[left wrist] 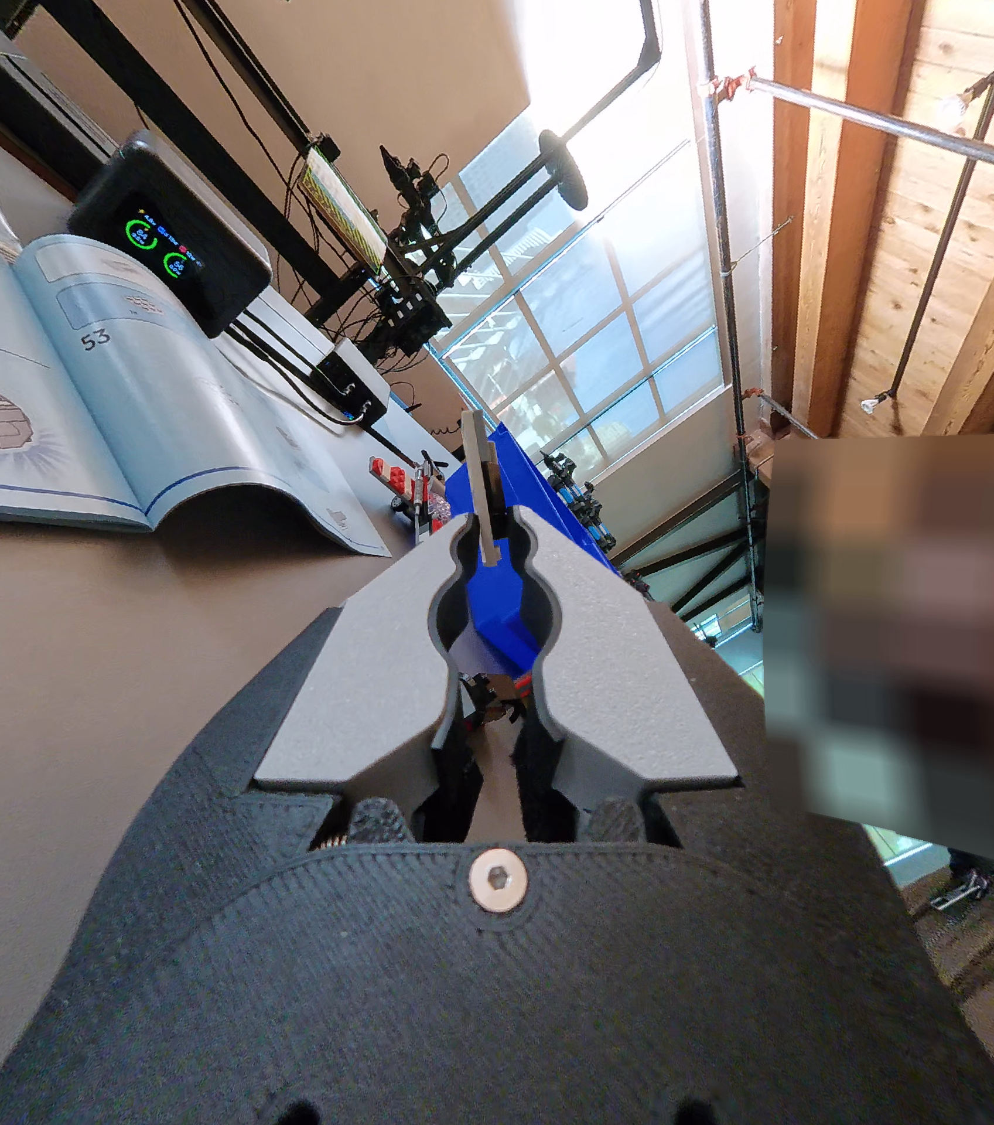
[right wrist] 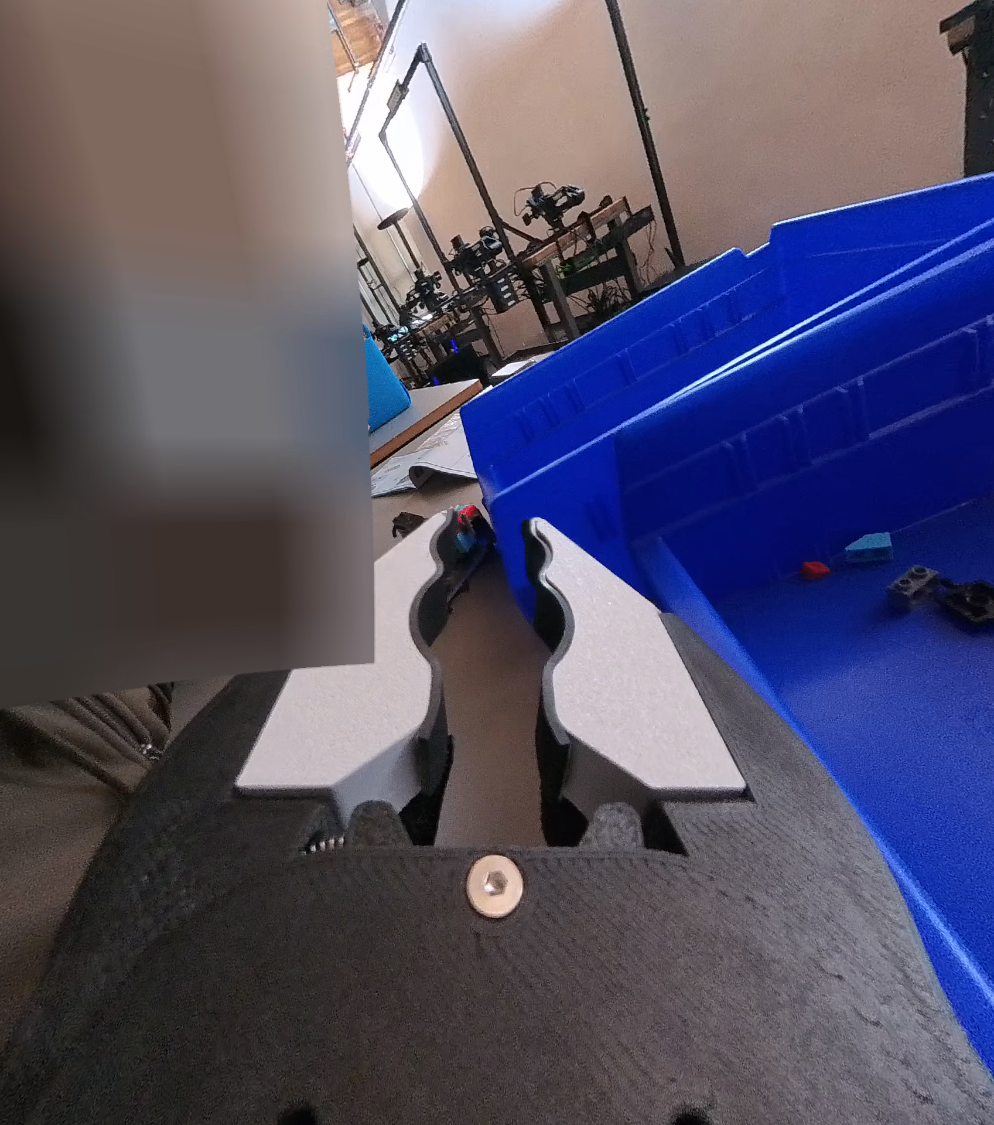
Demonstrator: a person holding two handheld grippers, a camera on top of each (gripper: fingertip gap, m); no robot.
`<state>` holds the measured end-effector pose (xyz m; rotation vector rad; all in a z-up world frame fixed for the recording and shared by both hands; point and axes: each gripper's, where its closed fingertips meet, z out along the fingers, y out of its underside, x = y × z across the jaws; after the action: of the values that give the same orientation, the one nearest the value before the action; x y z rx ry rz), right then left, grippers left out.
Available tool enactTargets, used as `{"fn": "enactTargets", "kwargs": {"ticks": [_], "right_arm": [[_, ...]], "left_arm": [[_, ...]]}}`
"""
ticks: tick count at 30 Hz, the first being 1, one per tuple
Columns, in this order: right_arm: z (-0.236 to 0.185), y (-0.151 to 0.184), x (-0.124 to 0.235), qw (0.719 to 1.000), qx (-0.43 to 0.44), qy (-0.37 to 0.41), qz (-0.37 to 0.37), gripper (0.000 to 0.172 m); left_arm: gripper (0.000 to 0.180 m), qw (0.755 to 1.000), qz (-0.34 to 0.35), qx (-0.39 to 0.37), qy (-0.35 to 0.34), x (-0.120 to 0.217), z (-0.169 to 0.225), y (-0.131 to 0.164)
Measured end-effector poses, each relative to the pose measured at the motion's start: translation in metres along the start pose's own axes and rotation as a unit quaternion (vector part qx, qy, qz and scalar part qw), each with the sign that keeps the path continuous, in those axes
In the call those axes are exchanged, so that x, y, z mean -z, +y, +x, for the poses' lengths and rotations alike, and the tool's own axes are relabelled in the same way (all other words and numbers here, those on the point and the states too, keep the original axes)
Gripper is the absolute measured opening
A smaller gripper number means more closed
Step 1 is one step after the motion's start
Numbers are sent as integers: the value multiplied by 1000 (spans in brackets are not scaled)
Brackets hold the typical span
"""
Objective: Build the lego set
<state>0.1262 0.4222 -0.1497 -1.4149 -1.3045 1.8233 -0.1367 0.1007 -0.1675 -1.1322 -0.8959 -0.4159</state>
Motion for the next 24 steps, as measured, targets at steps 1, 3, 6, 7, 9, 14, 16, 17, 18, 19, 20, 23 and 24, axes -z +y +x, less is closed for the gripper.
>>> {"fn": "enactTargets", "kwargs": {"ticks": [1, 3, 6, 7, 9, 14, 16, 17, 18, 19, 20, 23, 24], "right_arm": [[1, 1, 0, 1000, 0, 4, -1, 22], [2, 2, 0, 1000, -1, 10, -2, 22], [2, 3, -1, 1000, -2, 12, -1, 22], [1, 3, -1, 1000, -1, 11, -2, 22], [0, 4, -1, 1000, -1, 8, -5, 22], [-6, 3, -1, 1000, 1, -2, -3, 22], [-8, 3, 0, 1000, -2, -6, -3, 22], [-8, 3, -1, 1000, -3, -8, -5, 22], [-9, 4, -1, 1000, -4, -9, -6, 22], [-10, 6, -1, 1000, -4, -10, -9, 22], [-10, 7, -2, 1000, -4, -11, -12, 22], [-13, 11, -4, 1000, -2, -13, -20, 22], [-13, 13, -5, 1000, -3, -14, -24, 22]], "left_arm": [[9, 1000, 0, 0, 0, 0, 0, 0], [9, 1000, 0, -1, 2, 0, 1, 0], [9, 1000, 0, -8, 3, 1, 2, 1], [9, 1000, -1, -11, 3, 1, 3, 2], [9, 1000, -2, -14, 4, 0, 4, 3], [9, 1000, -3, -20, 1, 0, 4, 3], [9, 1000, -5, -21, 0, 0, 4, 4], [9, 1000, -5, -22, 0, 0, 4, 4], [9, 1000, -6, -23, -1, -1, 4, 5], [9, 1000, -7, -23, -1, -1, 4, 5], [9, 1000, -7, -23, -1, -1, 4, 5], [9, 1000, -6, -25, 0, -1, 4, 5], [9, 1000, -6, -25, 0, -1, 4, 5]]}}
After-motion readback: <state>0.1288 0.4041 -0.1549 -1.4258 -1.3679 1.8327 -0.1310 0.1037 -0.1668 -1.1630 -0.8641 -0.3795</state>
